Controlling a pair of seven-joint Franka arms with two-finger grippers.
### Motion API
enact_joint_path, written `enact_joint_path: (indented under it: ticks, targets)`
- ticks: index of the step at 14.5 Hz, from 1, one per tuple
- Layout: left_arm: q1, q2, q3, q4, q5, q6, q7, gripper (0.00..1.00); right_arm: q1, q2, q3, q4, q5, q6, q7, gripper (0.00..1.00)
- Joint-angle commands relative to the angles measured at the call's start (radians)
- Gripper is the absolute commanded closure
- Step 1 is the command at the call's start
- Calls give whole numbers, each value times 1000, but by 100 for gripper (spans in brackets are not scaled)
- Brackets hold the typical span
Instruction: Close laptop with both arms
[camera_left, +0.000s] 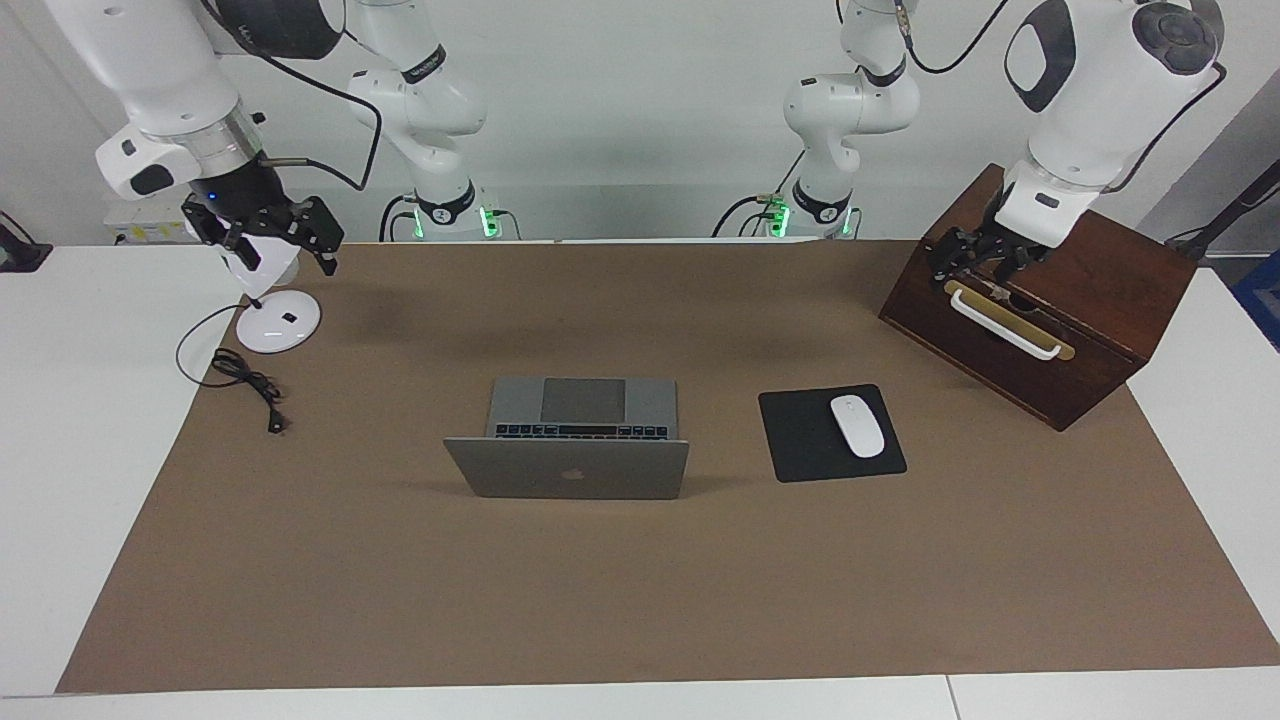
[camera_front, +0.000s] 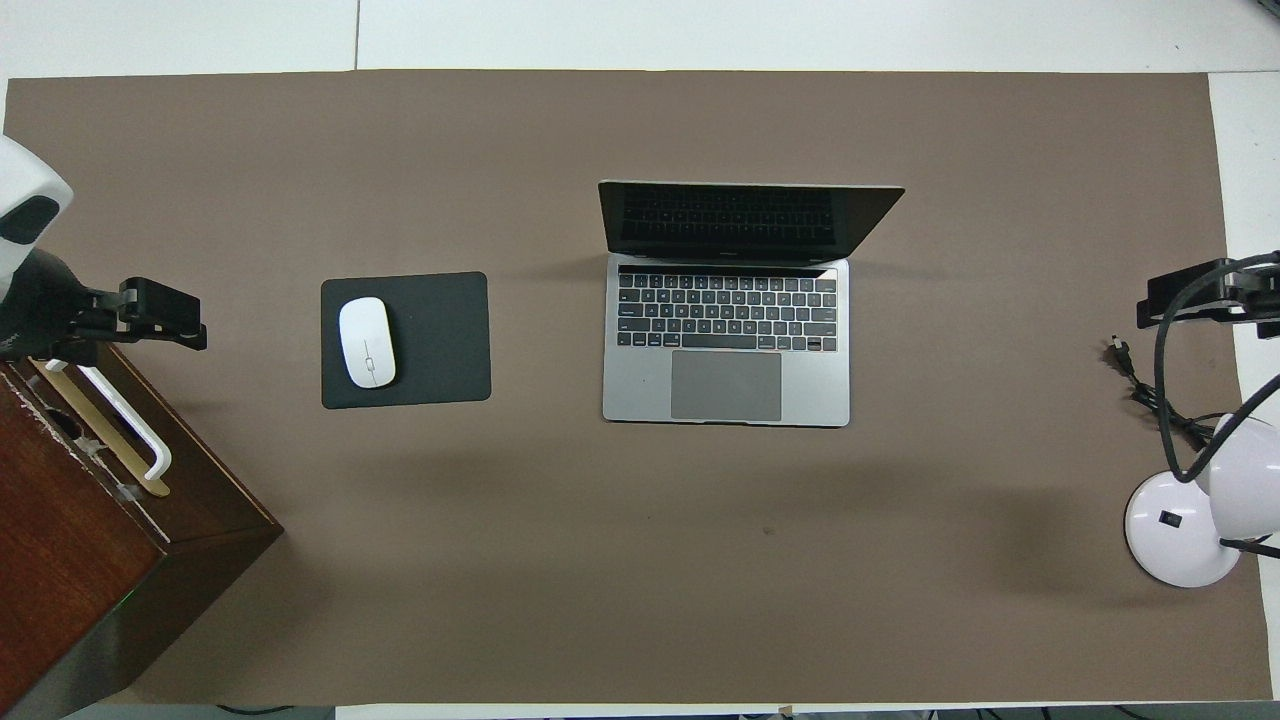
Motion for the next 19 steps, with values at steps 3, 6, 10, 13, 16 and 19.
enact_joint_path:
  ticks: [3, 6, 10, 13, 16, 19]
  targets:
    - [-9, -2, 5, -5, 17, 3, -15, 0, -21, -4, 17, -16, 7, 20, 20, 0]
    - [-9, -2, 5, -5, 19, 6, -15, 0, -21, -4, 17, -16, 7, 22, 22, 0]
    - [-9, -3, 5, -5, 19, 6, -15, 0, -21, -4, 17, -16, 8, 37, 17, 0]
    - [-9, -2, 5, -5, 17, 8, -15, 0, -22, -4, 17, -16, 8, 42, 19, 0]
    - [-9, -3, 5, -5, 17, 8, -15, 0, -22, -5, 17, -21, 8, 45, 16, 0]
    - [-9, -3, 5, -5, 17, 8, -15, 0, -22, -5, 17, -23, 8, 56, 17, 0]
